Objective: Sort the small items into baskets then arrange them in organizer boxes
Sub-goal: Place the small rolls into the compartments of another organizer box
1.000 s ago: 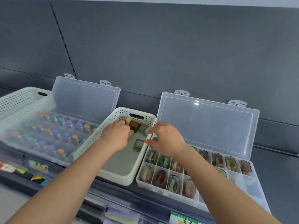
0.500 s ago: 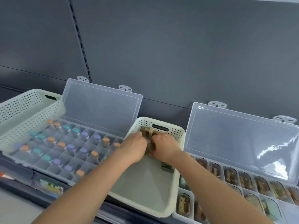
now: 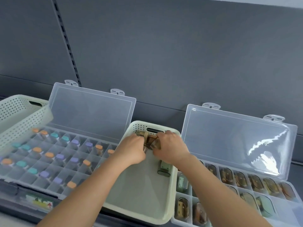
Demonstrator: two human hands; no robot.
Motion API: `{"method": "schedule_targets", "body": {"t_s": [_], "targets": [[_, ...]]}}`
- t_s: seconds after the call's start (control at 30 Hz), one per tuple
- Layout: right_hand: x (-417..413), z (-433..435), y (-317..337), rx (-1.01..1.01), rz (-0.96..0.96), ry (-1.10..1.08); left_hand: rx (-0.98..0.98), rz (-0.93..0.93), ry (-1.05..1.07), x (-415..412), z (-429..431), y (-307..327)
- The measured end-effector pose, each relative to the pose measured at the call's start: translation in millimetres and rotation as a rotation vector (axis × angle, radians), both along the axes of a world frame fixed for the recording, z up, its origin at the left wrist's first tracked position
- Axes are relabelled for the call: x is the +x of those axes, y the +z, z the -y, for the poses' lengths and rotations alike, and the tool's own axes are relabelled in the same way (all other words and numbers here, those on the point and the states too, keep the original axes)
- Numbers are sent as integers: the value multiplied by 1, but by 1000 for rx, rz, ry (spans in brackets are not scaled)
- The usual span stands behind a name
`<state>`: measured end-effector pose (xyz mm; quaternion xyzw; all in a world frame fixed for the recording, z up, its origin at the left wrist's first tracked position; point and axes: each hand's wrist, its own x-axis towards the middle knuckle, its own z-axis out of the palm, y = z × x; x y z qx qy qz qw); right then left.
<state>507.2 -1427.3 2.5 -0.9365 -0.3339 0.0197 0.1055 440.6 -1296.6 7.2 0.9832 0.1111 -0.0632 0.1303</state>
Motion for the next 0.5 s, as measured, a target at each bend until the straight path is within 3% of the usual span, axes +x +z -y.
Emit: {"method": "schedule_targets", "body": {"t_s": [0.27,0.5], "targets": [[-20,68,28,483,-16,-231,-369,275,-18,-2,39,30],[-46,174,37,609,-104,-253,-499,379,-93,-28,137,48]]}}
